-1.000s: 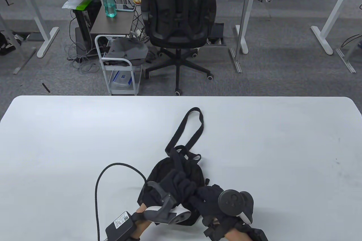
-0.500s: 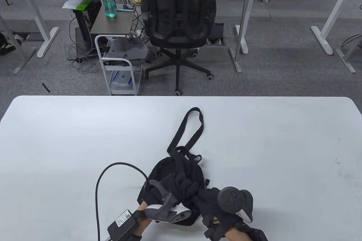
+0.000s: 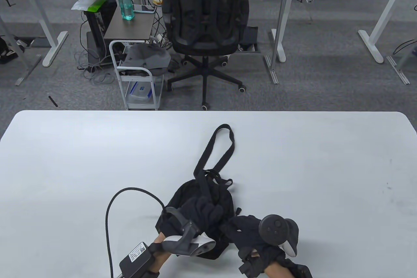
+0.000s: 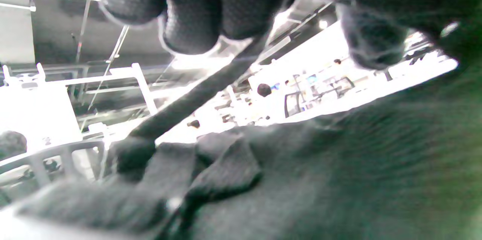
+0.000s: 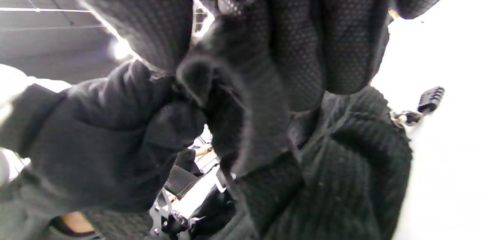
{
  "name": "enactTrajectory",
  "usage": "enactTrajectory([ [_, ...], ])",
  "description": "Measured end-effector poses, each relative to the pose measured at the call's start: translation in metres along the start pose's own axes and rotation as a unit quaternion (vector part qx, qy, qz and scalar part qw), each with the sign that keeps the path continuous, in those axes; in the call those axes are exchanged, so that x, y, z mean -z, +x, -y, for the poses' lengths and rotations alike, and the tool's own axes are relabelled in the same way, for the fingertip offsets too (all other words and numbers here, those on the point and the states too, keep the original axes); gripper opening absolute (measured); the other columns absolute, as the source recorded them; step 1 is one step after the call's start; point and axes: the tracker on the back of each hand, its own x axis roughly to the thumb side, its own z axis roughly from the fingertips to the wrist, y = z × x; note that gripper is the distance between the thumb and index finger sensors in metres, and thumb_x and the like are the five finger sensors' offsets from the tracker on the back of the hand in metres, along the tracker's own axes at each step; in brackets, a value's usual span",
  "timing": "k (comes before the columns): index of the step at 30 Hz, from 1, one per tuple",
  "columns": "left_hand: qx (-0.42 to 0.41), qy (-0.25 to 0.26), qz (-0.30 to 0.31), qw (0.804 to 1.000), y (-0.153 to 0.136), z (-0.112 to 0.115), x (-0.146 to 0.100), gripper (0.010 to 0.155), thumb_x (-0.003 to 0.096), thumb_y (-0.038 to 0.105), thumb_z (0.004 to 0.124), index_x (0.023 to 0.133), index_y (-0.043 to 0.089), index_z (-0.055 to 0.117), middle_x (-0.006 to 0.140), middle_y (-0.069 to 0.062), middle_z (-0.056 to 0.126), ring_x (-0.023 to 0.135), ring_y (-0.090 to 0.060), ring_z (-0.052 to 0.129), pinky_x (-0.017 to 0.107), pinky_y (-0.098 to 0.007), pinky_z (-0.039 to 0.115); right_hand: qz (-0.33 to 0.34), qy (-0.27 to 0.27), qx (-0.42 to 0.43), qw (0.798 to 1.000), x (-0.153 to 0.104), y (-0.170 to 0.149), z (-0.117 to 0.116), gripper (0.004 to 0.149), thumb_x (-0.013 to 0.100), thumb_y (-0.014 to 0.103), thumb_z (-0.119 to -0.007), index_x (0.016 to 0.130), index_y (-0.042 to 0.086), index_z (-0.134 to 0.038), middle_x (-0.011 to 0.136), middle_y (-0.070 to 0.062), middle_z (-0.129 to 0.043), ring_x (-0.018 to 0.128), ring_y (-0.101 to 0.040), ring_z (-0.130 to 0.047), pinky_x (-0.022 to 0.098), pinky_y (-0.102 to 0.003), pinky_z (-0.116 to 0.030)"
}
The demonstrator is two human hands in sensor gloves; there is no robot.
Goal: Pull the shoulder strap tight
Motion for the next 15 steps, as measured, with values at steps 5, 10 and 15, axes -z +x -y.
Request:
enactTrajectory([
  [5, 0.014, 0.026, 0.023, 0.999, 0.019, -0.011, 0.003, 0.064, 0.0314, 0.044, 0.056, 0.093, 0.028, 0.059, 0.073, 0.007, 0.089, 0.077, -0.021, 0.091, 0.056, -0.039, 0.08, 0.015, -0.008, -0.014, 1.0, -0.001, 0.007, -0.005, 0.042, 0.042, 0.041, -0.084, 0.062, 0.006, -0.098, 0.062, -0.017, -0.106, 0.056, -0.043, -0.102, 0.053, -0.062, -0.071],
  [10, 0.026, 0.018, 0.029, 0.999, 0.018, -0.004, 0.005, 0.064, 0.0313, 0.044, 0.054, 0.094, 0.029, 0.058, 0.073, 0.009, 0.088, 0.075, -0.019, 0.092, 0.054, -0.038, 0.081, 0.009, -0.005, -0.009, 1.0, -0.001, 0.007, -0.006, 0.036, 0.042, 0.036, -0.085, 0.058, 0.007, -0.099, 0.058, -0.016, -0.108, 0.052, -0.042, -0.104, 0.051, -0.061, -0.075],
  [15, 0.031, 0.001, 0.034, 0.999, 0.008, 0.007, 0.008, 0.065, 0.0306, 0.044, 0.052, 0.094, 0.033, 0.054, 0.072, 0.011, 0.087, 0.075, -0.018, 0.091, 0.055, -0.038, 0.08, 0.005, 0.008, -0.032, 0.999, 0.0, 0.009, -0.008, 0.036, 0.042, 0.034, -0.084, 0.057, 0.005, -0.1, 0.057, -0.015, -0.108, 0.051, -0.041, -0.105, 0.05, -0.059, -0.076],
])
